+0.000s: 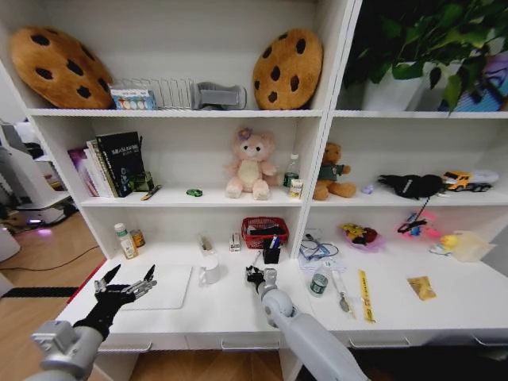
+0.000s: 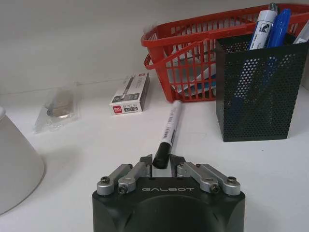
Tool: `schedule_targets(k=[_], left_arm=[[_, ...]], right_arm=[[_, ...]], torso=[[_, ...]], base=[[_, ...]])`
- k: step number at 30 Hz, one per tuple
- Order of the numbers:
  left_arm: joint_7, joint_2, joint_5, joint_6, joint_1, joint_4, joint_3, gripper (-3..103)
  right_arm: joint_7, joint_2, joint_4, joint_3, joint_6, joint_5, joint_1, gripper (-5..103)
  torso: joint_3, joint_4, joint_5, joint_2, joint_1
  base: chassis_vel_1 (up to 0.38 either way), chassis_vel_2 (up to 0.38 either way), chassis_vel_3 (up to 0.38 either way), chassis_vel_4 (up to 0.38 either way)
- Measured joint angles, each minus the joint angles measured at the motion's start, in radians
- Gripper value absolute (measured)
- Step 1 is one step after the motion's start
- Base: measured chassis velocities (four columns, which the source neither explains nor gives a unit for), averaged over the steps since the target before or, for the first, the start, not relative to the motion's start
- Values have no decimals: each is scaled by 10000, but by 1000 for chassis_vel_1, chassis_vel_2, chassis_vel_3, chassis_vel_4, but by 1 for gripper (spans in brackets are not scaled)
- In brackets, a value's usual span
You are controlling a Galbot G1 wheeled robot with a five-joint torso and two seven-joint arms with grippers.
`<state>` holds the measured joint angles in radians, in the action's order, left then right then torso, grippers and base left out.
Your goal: Organize the objects on the table.
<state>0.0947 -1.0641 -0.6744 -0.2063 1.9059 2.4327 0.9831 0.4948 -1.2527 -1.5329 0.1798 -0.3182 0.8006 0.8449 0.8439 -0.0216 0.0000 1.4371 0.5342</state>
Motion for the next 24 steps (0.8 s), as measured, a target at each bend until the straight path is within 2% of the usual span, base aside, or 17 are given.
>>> schedule_targets(k=[1, 3, 12, 14, 16, 17, 19, 20, 22, 24], left_arm=[[0, 0, 0, 0, 0, 0, 0, 100], [0, 0, 0, 0, 0, 0, 0, 100], [0, 0, -1, 0, 0, 0, 0, 100], [3, 0, 0, 0, 1, 0, 1, 100], [4, 0, 0, 0, 0, 0, 0, 100], [4, 0, 0, 0, 0, 0, 0, 100], [3, 0, 0, 0, 0, 0, 0, 100], [3, 0, 0, 0, 0, 0, 0, 100], [1, 1, 0, 0, 0, 0, 0, 100], [1, 0, 0, 0, 0, 0, 0, 100]], right_arm=[[0, 21, -23, -12, 2, 6, 27, 21], [4, 45, -51, -48, 23, 8, 76, 13], [33, 332, -555, -274, 41, -117, 313, 11], [-48, 609, -983, -397, 36, -279, 440, 11], [-112, 1339, -1953, -664, -67, -129, 655, 11], [-112, 1339, -1953, -664, -67, -129, 655, 11], [-146, 1997, -2890, -1175, -311, 520, 922, 11], [-146, 1997, -2890, -1175, -311, 520, 922, 11], [54, 2548, -3891, -1728, -617, 1644, 1200, 11], [94, 2717, -4284, -1918, -720, 2024, 1310, 11]], torso=[[0, 0, 0, 0, 0], [0, 0, 0, 0, 0], [1, 1, 2, 0, 2], [1, 1, 2, 0, 2], [0, -2, -1, 1, 3], [0, -2, -1, 1, 3], [0, -3, 0, 1, 2], [0, -3, 0, 1, 2], [0, -3, 1, 1, 2], [0, -2, 2, 1, 2]], base=[[0, 0, 0, 0], [0, 0, 0, 0], [0, 0, 0, 0], [0, 0, 0, 0], [0, 0, 0, 0], [0, 0, 0, 0], [0, 0, 0, 0], [0, 0, 0, 0], [0, 0, 0, 0], [0, 0, 0, 0]])
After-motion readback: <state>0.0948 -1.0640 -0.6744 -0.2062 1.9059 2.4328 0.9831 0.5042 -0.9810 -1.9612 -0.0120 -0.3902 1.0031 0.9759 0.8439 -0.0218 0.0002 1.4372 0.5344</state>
